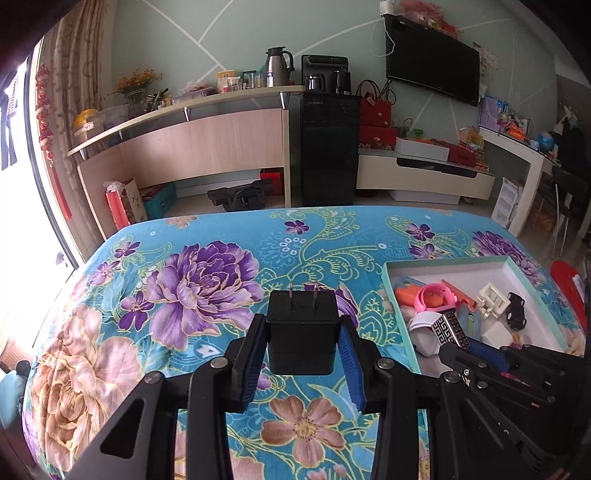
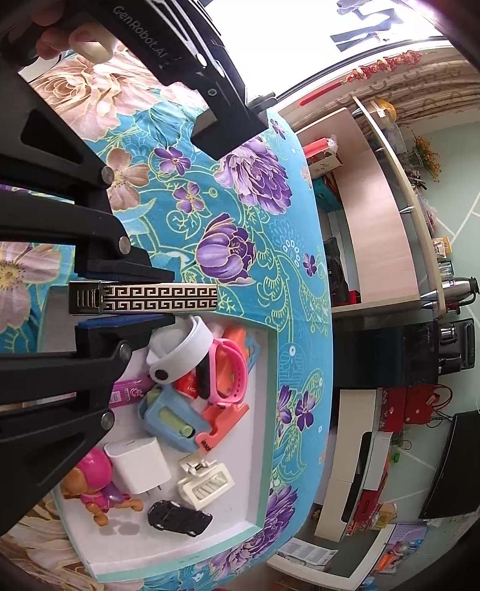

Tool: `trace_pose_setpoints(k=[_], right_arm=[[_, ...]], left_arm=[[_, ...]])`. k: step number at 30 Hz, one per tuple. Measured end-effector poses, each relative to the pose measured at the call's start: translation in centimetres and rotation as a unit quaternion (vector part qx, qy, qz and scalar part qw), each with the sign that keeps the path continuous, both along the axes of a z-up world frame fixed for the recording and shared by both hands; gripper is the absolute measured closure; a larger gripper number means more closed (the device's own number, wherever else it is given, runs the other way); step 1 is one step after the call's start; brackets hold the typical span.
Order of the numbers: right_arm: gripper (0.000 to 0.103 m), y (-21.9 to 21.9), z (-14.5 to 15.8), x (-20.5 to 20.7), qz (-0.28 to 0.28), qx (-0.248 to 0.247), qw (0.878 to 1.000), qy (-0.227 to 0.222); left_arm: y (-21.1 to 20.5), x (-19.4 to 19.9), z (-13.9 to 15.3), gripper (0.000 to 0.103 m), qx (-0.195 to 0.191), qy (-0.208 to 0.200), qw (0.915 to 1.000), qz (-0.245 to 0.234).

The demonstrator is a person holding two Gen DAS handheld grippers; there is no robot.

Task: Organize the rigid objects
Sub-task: 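Carry the black charger plug and gold lighter over the white tray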

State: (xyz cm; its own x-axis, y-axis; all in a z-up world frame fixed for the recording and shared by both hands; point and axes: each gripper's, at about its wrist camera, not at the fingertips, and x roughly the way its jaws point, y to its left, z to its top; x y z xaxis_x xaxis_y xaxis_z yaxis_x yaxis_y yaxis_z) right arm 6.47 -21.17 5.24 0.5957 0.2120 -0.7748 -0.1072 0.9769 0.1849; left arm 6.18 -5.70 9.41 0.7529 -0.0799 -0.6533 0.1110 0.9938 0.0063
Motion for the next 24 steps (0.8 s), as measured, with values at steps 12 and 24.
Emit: trace_pose_setpoints(k=[12, 24], right_arm=[[0.088, -5.5, 0.5, -2.7, -0.050, 0.013, 0.999, -0.002], [0.087, -10.7, -0.7, -3.1, -0.104, 0.020, 0.994, -0.002]], left_arm=[[-6.4, -2.4, -0.6, 0.062, 0.013, 0.026, 0.9969, -0.074], [-11.6, -1.5, -2.4, 0.062, 0.024, 0.048, 0.9913, -0.120]])
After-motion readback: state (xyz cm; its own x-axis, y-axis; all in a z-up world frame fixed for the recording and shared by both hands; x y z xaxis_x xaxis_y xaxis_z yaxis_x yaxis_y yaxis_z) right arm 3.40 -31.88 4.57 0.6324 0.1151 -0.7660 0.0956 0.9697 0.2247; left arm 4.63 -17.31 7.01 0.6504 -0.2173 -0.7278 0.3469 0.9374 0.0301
